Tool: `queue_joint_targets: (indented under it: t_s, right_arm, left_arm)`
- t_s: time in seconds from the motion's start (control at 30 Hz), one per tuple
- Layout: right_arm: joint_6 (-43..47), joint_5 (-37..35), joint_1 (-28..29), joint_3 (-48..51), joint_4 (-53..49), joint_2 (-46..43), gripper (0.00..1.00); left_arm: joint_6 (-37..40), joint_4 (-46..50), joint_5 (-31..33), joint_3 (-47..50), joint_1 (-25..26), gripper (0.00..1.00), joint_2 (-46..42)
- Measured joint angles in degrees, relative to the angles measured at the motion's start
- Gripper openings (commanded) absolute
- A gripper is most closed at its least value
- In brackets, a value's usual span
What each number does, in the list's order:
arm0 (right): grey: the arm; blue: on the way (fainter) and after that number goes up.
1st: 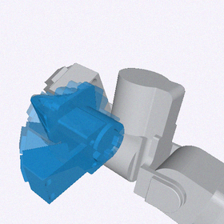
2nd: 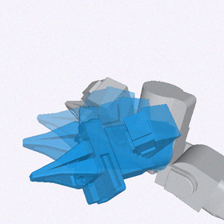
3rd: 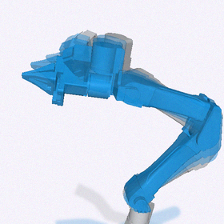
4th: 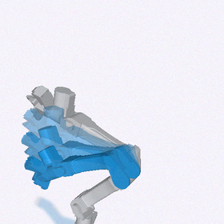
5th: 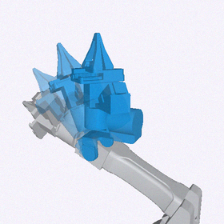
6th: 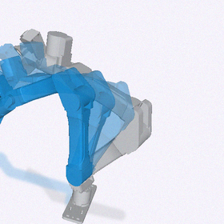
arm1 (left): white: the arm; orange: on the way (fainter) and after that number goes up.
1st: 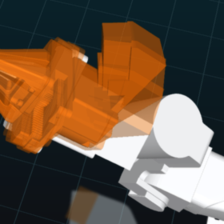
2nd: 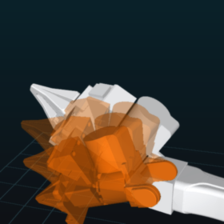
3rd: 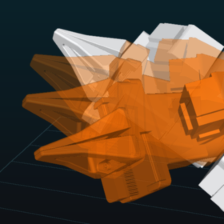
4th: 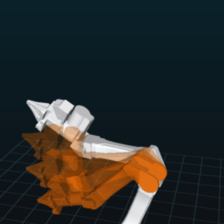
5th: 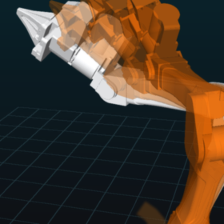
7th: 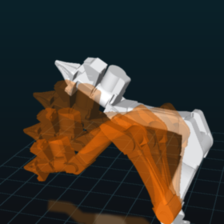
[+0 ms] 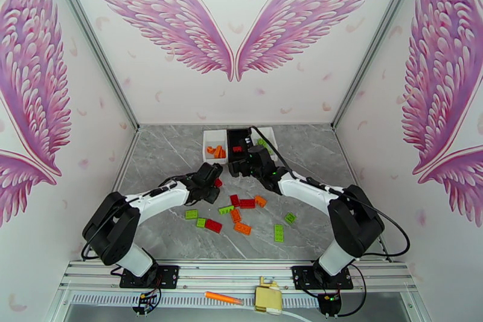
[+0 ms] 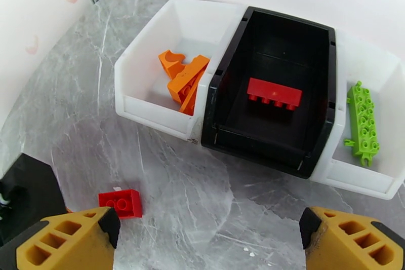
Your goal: Sort the legos into containers by color
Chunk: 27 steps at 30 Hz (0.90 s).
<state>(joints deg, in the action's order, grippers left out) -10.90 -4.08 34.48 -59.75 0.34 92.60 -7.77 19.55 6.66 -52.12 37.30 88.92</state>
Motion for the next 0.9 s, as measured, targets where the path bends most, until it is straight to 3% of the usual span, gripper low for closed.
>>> queue_joint_targets:
  t_s: [0.37, 0.9]
  right_arm:
    - [1.84, -0.39, -1.05, 8.04, 2.27, -13.31, 0.99]
    - [2.16, 1.92, -1.07, 11.02, 4.66, -17.18, 0.99]
  left_arm:
    - [3.93, -17.46, -2.08, -0.74, -1.09, 0.34, -0.63]
    - [0.70, -26.64, -11.82, -27.78, -7.28, 0.34, 22.91]
